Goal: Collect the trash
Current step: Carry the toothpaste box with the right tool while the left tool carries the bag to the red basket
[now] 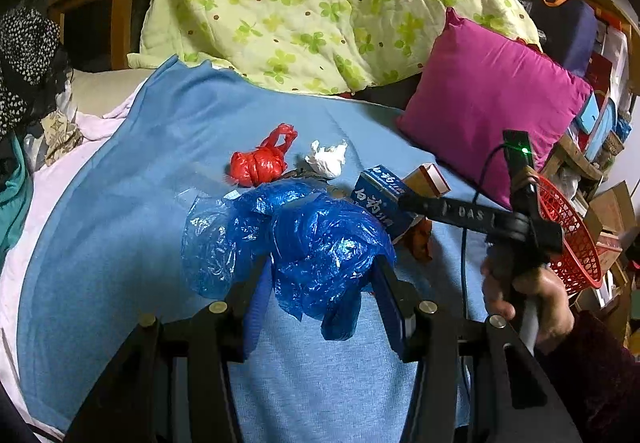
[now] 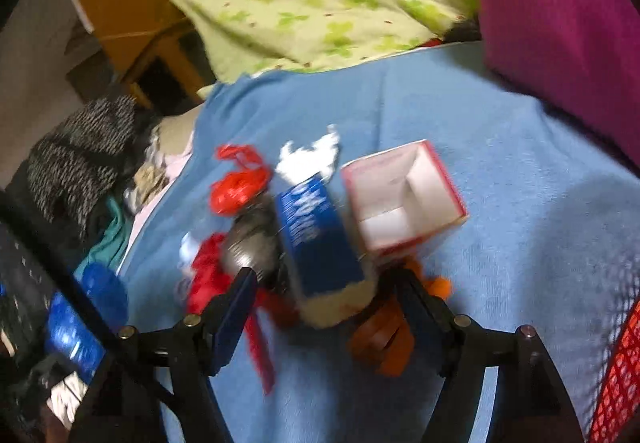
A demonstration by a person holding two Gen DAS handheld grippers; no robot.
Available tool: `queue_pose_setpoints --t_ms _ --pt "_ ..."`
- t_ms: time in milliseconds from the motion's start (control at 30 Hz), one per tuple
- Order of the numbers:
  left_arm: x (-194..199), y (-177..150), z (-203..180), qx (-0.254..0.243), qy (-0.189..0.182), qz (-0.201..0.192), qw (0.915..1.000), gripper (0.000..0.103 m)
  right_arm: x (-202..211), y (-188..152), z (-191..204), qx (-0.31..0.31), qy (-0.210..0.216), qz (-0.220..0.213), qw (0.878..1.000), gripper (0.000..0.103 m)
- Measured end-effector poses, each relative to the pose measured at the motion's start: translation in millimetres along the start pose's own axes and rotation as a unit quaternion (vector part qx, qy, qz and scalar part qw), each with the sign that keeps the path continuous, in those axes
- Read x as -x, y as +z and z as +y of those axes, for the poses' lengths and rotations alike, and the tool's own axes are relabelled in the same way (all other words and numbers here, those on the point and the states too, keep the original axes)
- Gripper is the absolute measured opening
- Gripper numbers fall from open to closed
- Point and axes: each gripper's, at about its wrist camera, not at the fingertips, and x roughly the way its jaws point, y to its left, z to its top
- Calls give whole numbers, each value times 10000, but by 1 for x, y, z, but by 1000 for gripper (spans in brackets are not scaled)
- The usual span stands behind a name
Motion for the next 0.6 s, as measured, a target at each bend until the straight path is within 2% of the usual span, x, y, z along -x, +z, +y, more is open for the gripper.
queue_pose_setpoints --t_ms 100,233,267,367,600 --pt "-1 1 2 10 26 -9 10000 52 -5 5 0 -9 193 -26 9998 75" --pt "-1 0 3 23 31 -5 10000 52 -23 2 15 151 345 254 9990 75" --pt "-1 0 3 25 28 2 10000 52 -27 1 19 219 281 307 9989 71" --pt "-1 -1 2 35 25 21 10000 52 -31 -3 24 389 -7 336 9987 40" --pt "6 1 -7 -42 16 -54 10000 52 3 -5 26 449 -72 -168 9988 39"
